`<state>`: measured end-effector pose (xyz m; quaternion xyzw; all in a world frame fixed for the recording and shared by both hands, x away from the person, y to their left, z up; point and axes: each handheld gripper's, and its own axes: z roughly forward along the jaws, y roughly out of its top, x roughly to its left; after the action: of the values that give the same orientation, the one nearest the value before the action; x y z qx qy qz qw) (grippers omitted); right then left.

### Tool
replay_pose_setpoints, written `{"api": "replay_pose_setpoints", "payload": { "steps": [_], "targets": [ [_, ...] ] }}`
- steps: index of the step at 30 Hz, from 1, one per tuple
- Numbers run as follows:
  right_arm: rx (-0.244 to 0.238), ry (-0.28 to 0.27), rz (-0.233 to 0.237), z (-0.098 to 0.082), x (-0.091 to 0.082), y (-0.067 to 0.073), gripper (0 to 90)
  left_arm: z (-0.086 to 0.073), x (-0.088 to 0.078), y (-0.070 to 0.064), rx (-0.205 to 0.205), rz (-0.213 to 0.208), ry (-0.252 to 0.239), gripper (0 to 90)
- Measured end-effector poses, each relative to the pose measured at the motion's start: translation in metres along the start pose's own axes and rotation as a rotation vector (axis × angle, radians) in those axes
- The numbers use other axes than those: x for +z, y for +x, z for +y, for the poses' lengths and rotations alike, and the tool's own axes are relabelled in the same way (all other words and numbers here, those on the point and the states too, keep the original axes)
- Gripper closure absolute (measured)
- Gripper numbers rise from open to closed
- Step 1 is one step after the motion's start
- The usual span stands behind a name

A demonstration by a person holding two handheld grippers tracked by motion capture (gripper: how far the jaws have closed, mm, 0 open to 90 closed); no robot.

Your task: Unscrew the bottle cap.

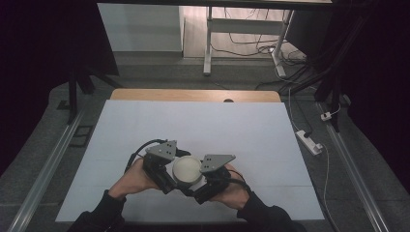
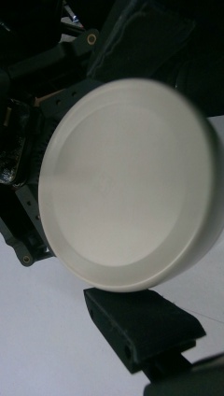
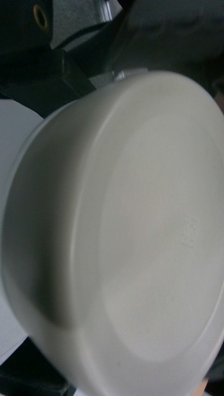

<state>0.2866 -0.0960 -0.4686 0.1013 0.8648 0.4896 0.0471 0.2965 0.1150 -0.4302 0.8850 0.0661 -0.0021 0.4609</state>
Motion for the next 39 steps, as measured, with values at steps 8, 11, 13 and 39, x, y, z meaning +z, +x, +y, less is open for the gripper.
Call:
{"api": "replay_pose_setpoints", "payload": {
  "steps": [8,11,13,39],
  "targets": [
    [-0.011,0.003,0.01,0.0,0.0,0.002,6.6,-0.002,0.002,-0.003,0.016,0.029,-0.023,7.7],
    [0.007,0.012,-0.026,0.0,0.0,-0.001,6.6,0.0,0.005,-0.002,-0.025,0.082,-0.017,7.9],
    [0.02,0.016,-0.055,0.0,0.0,-0.002,6.6,0.002,0.008,-0.003,-0.056,0.129,-0.012,7.9],
    [0.053,0.001,-0.082,-0.001,-0.002,-0.005,6.6,0.012,0.009,-0.01,-0.042,0.194,0.071,0.0]
  ]
}}
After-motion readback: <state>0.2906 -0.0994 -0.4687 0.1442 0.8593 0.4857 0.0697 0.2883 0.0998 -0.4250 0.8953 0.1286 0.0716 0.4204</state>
